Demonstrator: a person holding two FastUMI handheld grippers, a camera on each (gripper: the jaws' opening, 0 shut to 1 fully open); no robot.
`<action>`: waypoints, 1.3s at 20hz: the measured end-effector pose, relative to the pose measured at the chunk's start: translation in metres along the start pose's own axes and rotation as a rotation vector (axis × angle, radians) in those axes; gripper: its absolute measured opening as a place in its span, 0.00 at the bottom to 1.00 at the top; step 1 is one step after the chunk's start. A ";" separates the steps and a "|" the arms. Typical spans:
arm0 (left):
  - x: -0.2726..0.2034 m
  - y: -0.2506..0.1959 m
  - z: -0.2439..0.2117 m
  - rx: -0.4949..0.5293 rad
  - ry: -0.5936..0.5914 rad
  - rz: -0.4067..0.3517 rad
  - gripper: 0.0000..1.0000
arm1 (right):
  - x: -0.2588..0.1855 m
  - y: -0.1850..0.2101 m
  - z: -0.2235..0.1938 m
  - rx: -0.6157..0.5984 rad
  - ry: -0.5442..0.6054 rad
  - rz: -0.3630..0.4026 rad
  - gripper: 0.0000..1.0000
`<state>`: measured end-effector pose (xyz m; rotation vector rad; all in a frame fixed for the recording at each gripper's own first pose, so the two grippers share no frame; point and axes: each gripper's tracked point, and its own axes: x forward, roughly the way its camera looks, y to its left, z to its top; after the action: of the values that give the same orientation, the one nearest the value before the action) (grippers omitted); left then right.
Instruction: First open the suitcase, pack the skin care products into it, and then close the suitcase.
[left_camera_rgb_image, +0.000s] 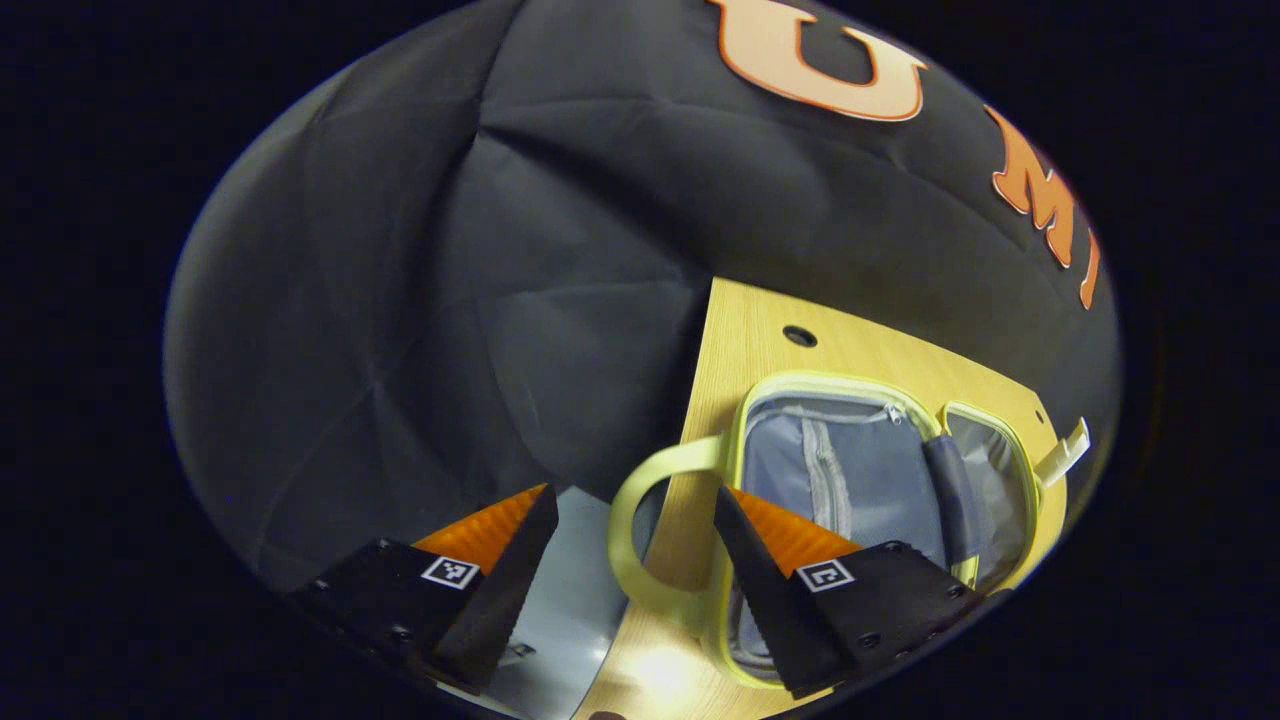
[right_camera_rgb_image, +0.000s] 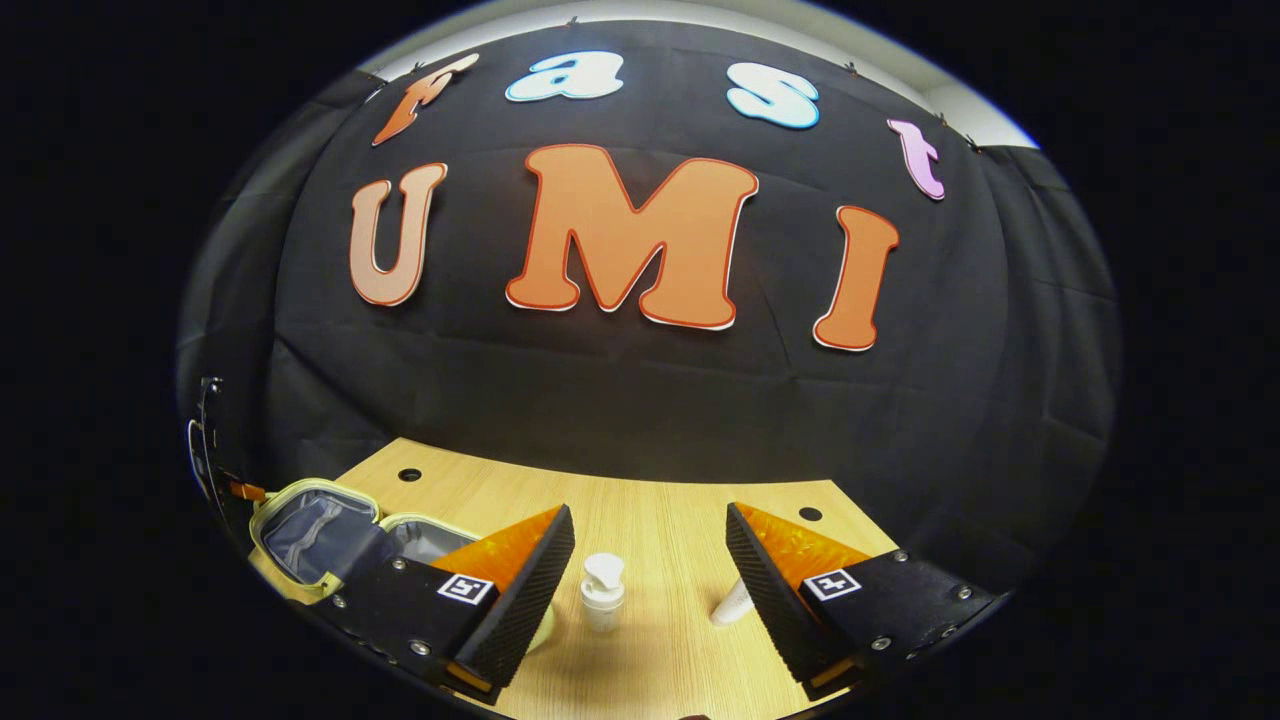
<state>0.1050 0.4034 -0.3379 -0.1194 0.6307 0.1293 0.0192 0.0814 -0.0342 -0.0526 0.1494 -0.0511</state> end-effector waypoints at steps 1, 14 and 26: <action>-0.011 -0.009 0.026 0.023 -0.073 0.008 0.98 | 0.001 -0.004 -0.001 0.007 0.004 -0.004 0.97; -0.187 -0.311 0.211 0.127 -0.617 0.013 0.97 | 0.028 -0.093 -0.017 0.032 0.017 -0.047 0.97; -0.170 -0.540 0.078 0.130 -0.549 -0.136 0.97 | 0.052 -0.148 -0.088 0.090 0.066 -0.027 0.97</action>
<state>0.0994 -0.1314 -0.1356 0.0022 0.0812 -0.0136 0.0501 -0.0736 -0.1206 0.0372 0.2118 -0.0860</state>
